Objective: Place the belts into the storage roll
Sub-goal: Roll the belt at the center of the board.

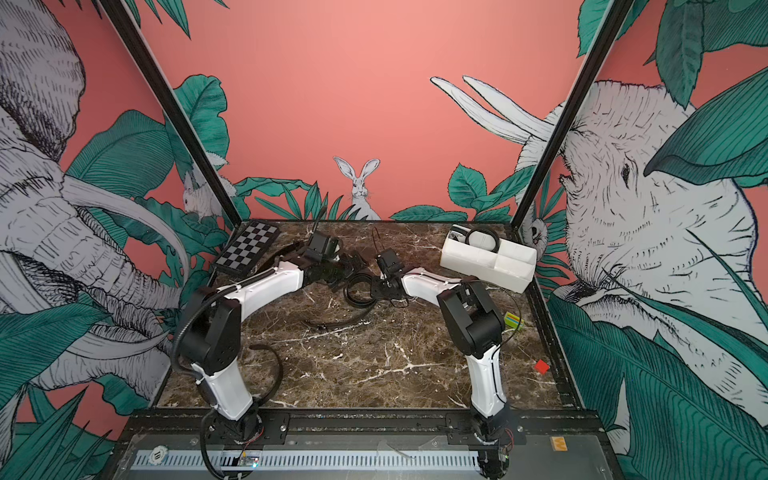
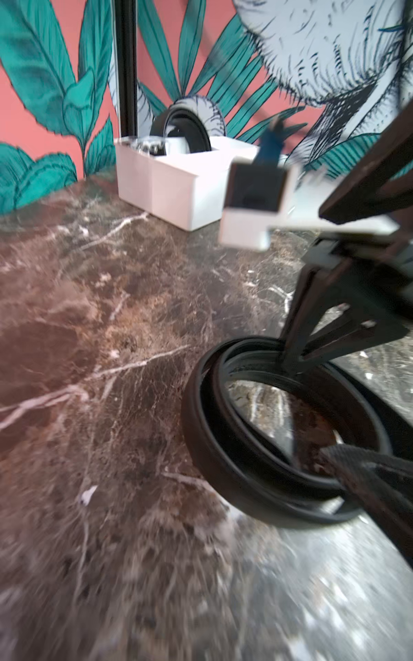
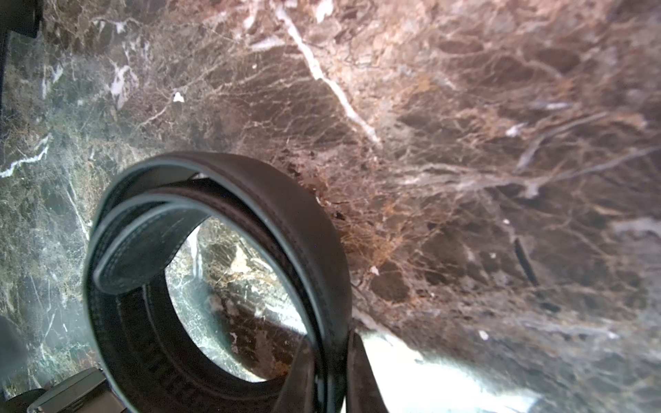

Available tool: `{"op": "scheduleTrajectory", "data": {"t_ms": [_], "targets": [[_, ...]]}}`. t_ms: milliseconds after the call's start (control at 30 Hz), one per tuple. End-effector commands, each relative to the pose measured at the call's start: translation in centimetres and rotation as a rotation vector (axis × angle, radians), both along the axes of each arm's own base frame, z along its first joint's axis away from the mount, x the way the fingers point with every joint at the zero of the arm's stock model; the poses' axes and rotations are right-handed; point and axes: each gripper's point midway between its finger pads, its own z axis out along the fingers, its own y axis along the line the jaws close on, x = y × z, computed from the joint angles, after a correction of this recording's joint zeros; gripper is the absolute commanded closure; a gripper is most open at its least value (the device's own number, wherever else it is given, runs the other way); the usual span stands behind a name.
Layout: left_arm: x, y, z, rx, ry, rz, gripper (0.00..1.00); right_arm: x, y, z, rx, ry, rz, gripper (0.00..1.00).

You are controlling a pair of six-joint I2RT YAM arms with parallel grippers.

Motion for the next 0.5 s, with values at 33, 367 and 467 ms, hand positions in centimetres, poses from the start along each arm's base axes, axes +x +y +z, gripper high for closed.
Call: {"op": "scheduleTrajectory", "data": {"t_ms": [33,367,467], "targets": [[-5.8,4.1,1.8,0.138,0.026,-0.024,0.02,-4.4,-2.7,-3.8,-0.148,0.16,0.033,1.0],[-15.5,7.6,-1.6,0.39,-0.064,-0.322,0.14,-3.9,-2.0,-2.9,-0.162,0.171,0.077,1.0],[-15.7,6.4,-3.0,0.445,-0.101,-0.432,0.08,-4.0,-2.1,-2.9,-0.18,0.185,0.09,1.0]]}}
